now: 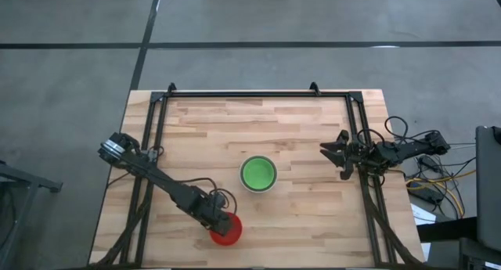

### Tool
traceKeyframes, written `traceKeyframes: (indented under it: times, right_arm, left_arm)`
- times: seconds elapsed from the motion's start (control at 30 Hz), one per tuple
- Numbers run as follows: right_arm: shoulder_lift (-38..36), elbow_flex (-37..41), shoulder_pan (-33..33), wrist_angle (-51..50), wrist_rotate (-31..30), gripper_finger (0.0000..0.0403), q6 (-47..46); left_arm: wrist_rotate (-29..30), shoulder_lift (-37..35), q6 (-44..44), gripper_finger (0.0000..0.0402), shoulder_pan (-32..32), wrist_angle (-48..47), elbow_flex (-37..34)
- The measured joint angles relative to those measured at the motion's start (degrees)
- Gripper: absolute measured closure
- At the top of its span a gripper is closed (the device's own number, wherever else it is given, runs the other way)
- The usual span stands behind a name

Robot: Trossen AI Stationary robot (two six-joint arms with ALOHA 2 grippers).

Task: Nest bowls inside each other
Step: Stack the red bowl on top of the green bowl

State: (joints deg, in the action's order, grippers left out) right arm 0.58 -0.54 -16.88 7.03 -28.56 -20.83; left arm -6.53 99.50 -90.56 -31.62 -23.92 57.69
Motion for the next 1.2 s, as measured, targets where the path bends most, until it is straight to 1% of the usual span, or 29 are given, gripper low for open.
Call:
traceKeyframes:
  times: [0.1, 0.23, 0.27, 0.5, 0.6, 0.67, 0.9, 1.07, 1.2]
  right_arm:
    - [0.0, 0.0, 0.0, 0.0, 0.0, 0.0271, 0.0]
    - [0.0, 0.0, 0.0, 0.0, 0.0, 0.0271, 0.0]
    - [0.0, 0.0, 0.0, 0.0, 0.0, 0.0271, 0.0]
    - [0.0, 0.0, 0.0, 0.0, 0.0, 0.0271, 0.0]
    - [0.0, 0.0, 0.0, 0.0, 0.0, 0.0271, 0.0]
    - [0.0, 0.0, 0.0, 0.0, 0.0, 0.0271, 0.0]
    - [0.0, 0.0, 0.0, 0.0, 0.0, 0.0271, 0.0]
    - [0.0, 0.0, 0.0, -0.2, 0.0, 0.0271, 0.0]
    - [0.0, 0.0, 0.0, -0.5, 0.0, 0.0271, 0.0]
  left_arm:
    - [0.0, 0.0, 0.0, 0.0326, 0.0, 0.1, 0.0]
    - [0.1, 0.0, 0.0, 0.0384, 0.0, 0.2, 0.0]
    - [0.1, 0.0, -0.1, 0.0391, 0.0, 0.2, 0.0]
    - [0.2, -0.1, 0.2, 0.0395, 0.0, 0.4, 0.0]
    - [0.3, -0.2, 2.2, 0.0395, 0.1, 0.2, 0.6]
    - [1.5, -0.6, 4.0, 0.0395, 0.2, -0.6, 1.2]
    - [8.6, -4.3, 8.3, 0.0397, 0.4, -6.0, 3.3]
    - [12.9, -7.8, 10.3, 0.0398, 1.2, -8.5, 3.5]
    - [16.0, -10.5, 15.0, 0.0398, 2.6, -9.4, 3.5]
